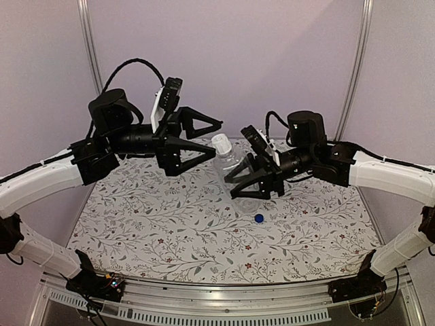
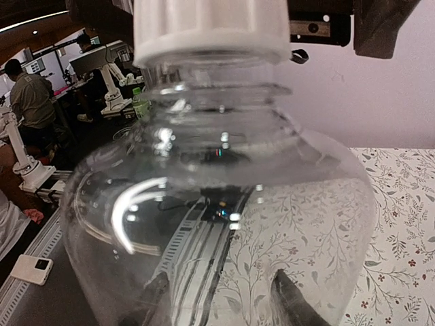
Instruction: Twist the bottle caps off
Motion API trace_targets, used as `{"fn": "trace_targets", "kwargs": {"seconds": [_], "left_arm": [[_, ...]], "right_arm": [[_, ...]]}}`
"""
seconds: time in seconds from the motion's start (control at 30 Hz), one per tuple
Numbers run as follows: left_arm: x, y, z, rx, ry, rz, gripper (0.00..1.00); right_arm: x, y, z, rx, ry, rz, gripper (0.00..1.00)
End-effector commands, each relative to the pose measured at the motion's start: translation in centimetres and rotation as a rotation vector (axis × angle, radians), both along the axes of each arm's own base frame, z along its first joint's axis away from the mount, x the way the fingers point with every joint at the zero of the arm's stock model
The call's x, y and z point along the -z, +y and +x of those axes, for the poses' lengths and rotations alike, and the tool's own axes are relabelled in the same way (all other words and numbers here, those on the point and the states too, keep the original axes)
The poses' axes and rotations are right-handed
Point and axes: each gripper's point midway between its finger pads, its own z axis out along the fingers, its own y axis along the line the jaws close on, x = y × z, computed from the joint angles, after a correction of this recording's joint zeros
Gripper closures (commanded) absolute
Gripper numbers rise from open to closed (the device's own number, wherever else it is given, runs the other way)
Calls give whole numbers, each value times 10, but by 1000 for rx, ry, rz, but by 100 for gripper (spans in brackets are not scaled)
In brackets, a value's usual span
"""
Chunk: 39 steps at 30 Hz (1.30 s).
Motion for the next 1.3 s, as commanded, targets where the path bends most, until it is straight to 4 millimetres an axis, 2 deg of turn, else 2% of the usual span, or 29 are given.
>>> {"fn": "trace_targets", "kwargs": {"seconds": [0.0,0.2,0.4,0.67,0.8,0.9,1.03,1.1,1.27], "left_arm": [[-6,-1,-16,129,-97,-40,1],[-5,-11,-14,174,-87,-36,9],[0,-15,-12,202,-64,-32,30],[7,-16,-11,234,-25,-17,64],[8,-15,-8,214,-9,-14,84],[10,-14,0,139,4,-10,90],[12,-11,29,-68,62,-8,100],[11,-8,50,-239,118,-14,100],[18,3,85,-577,267,-4,100]], "right_arm": [[-10,1,-10,-92,4,28,65],[-8,3,-11,-109,14,25,65],[-7,4,-10,-106,15,24,65],[-5,5,-7,-88,13,17,65],[-2,7,5,-13,1,-2,65],[0,7,19,84,-12,-23,66],[2,6,47,258,-44,-60,66],[3,4,62,346,-55,-80,66],[7,2,89,484,-71,-120,66]]}}
